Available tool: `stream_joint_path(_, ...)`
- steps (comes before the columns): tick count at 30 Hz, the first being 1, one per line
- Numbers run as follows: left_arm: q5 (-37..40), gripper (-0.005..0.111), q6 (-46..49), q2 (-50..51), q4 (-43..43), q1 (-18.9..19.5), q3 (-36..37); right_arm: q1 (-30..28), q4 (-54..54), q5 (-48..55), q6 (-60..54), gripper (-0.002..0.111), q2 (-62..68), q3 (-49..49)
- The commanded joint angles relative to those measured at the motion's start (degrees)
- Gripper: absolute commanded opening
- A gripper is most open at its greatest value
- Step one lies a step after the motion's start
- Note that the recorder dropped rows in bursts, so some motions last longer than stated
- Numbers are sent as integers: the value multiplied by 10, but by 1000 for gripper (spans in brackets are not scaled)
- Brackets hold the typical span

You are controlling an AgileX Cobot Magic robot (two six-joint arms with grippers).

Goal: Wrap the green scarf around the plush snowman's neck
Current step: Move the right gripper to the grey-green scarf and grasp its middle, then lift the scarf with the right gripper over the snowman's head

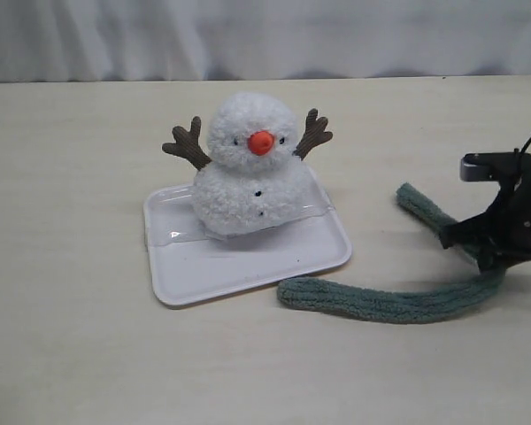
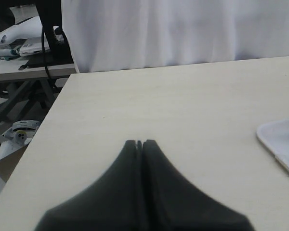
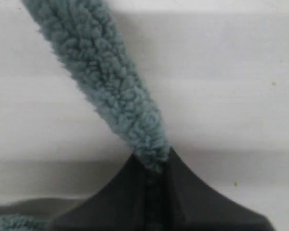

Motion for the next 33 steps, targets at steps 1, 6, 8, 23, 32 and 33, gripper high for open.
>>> stream_joint_path(1,-4,0,-1,-1,3,-3,2,17,-17,26,-41,4,-103,-32)
stream_joint_path(6,-4,0,-1,-1,3,-3,2,164,-71,29,-185,4,-272,-88)
stream_joint_path(8,-4,0,-1,-1,3,-3,2,230,-134,32,-206,4,-305,-120)
stream_joint_path(23,-4,0,-1,-1,3,-3,2,459,-361,-109,-356,4,-135,-269)
stream_joint_path(32,-4,0,-1,-1,1,-3,2,460,-491,-41,-341,4,-75,-296)
stream_joint_path(33,-4,0,-1,-1,1,-3,2,457,-491,-7,-349,4,-87,-296)
